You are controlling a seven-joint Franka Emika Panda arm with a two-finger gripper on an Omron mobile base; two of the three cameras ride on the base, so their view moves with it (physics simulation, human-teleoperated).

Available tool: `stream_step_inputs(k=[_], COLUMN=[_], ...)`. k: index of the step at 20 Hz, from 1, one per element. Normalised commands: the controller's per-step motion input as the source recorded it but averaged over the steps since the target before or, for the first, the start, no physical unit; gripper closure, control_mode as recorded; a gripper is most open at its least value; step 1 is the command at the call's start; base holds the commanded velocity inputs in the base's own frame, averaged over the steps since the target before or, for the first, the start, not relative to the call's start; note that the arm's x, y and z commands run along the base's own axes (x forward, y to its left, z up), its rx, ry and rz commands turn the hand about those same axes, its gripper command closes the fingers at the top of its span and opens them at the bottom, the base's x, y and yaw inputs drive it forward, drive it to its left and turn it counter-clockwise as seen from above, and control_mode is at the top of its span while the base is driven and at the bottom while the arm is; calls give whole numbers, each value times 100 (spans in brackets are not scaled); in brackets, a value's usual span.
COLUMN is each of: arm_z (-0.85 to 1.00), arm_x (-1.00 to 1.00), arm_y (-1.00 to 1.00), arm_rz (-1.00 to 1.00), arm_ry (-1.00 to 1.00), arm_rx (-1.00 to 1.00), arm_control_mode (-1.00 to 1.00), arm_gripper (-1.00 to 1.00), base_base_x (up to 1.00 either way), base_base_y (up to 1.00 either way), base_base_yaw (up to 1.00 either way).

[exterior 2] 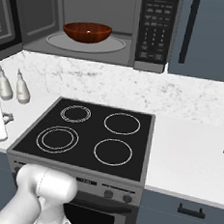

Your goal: Open the microwave, place the bowl with waffle inside the microwave, then close the microwave door and turn it on.

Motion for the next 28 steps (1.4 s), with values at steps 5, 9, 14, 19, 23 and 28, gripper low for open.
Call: stream_step_inputs(k=[5,9,14,19,23,28], arm_z=[18,9,-1,4,11,0], arm_x=[-9,-7,0,0,0,14], arm_y=[70,69,46,40,32,41], arm_rz=[-11,-11,-8,-8,-7,-7], arm_ry=[-22,-32,-39,-36,-34,-27], arm_rx=[-4,-10,-24,-16,-3,-4], arm_control_mode=[-100,-100,-100,-100,-100,-100], arm_gripper=[100,100,100,100,100,100], base_base_x=[0,0,0,0,0,0], base_base_y=[0,0,0,0,0,0], base_base_yaw=[0,0,0,0,0,0])
